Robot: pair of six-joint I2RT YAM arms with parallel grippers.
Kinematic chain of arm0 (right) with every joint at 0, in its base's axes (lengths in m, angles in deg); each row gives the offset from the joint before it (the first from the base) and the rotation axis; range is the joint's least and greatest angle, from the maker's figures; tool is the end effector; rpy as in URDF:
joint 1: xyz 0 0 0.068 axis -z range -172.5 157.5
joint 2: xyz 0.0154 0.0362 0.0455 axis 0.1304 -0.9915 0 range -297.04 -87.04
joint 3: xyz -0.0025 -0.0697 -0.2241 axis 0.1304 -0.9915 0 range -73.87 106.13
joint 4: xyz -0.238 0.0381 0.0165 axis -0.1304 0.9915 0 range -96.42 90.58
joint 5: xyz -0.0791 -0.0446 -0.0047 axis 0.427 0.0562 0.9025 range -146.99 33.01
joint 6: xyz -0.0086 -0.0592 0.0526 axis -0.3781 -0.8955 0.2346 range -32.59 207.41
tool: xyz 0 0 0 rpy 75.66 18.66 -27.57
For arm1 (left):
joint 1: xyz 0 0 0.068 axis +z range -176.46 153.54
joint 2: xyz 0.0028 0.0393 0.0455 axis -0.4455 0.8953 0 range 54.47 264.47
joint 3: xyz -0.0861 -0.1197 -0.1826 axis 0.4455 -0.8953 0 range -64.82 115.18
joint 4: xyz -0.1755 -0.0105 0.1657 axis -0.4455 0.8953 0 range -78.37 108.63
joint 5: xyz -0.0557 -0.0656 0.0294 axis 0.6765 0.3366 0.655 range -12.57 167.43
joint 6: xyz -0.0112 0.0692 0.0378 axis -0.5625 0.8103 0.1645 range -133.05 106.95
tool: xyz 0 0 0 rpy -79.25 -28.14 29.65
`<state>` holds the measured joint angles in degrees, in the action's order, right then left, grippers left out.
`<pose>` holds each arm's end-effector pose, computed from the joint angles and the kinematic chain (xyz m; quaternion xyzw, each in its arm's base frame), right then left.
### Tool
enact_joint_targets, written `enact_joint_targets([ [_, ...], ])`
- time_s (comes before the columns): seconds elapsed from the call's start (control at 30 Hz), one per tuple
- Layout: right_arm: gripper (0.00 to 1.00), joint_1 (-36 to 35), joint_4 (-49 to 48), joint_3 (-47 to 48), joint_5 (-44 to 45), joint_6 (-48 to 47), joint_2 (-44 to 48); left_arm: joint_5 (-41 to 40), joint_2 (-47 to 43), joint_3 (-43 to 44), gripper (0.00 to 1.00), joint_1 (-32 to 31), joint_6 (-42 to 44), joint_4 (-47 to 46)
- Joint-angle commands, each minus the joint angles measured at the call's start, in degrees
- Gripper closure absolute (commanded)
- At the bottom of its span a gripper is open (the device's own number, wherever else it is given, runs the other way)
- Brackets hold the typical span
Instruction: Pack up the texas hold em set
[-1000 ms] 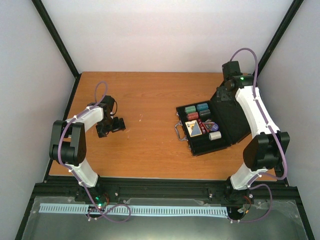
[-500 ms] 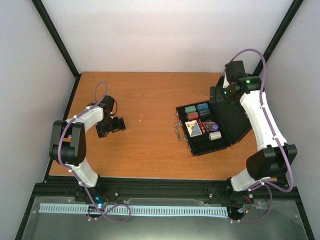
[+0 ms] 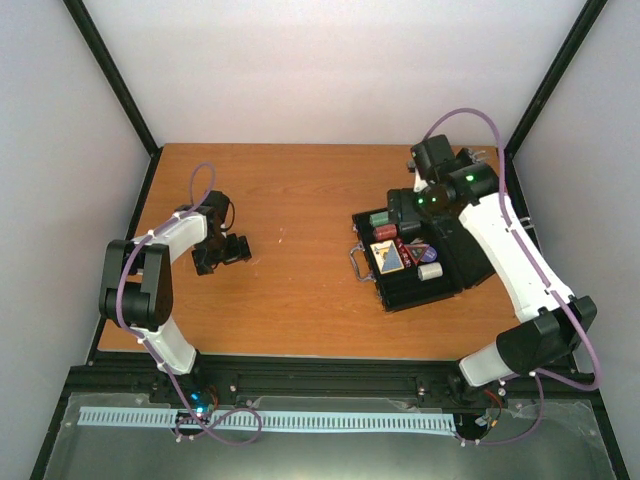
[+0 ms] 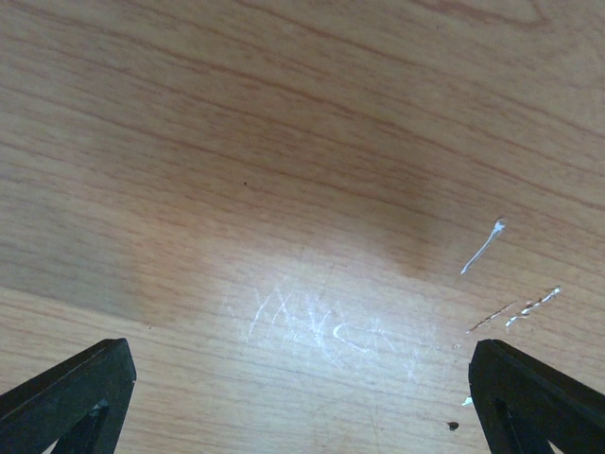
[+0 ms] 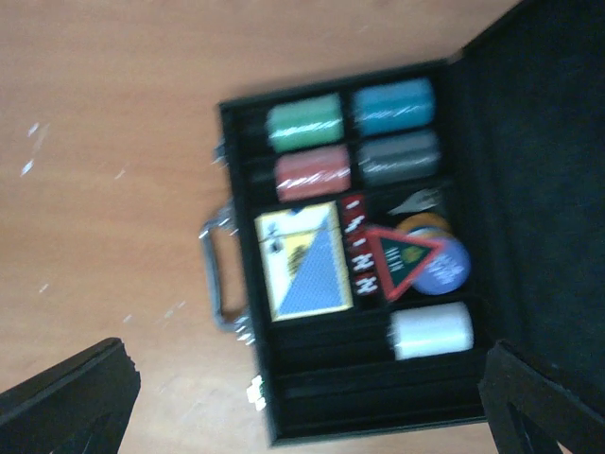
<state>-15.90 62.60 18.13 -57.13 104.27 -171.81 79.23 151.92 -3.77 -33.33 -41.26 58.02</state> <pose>0.2582 0.1118 0.2989 -0.0555 0.9682 0.0850 0.2285 0.2804 -0.0360 0.1101 -0.1838 0.9808 -0.0339 0.0552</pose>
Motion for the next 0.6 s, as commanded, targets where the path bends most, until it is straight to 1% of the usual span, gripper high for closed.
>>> enact_joint_targets([
  [0.0,0.00,3.59,3.60,6.04,15.09,-2.07,-1.81,-0.05,0.49,2.04,0.00,-0.27,0.26,0.59],
  [0.13,0.00,6.87,3.98,8.84,29.05,-6.34,-6.23,0.11,0.20,2.22,0.00,-0.33,-0.07,0.78],
  [0.2,0.00,9.02,1.97,8.84,32.40,-8.99,-7.55,0.18,0.19,2.31,0.00,-0.33,-0.29,0.93],
  [0.43,0.00,17.63,-4.92,6.77,29.72,-14.60,-9.16,-0.36,0.23,3.59,0.00,-0.43,-0.01,2.09],
  [0.57,0.00,19.80,-7.85,4.57,27.01,-16.97,-8.72,-0.59,0.70,4.38,0.00,-0.46,0.25,2.53],
])
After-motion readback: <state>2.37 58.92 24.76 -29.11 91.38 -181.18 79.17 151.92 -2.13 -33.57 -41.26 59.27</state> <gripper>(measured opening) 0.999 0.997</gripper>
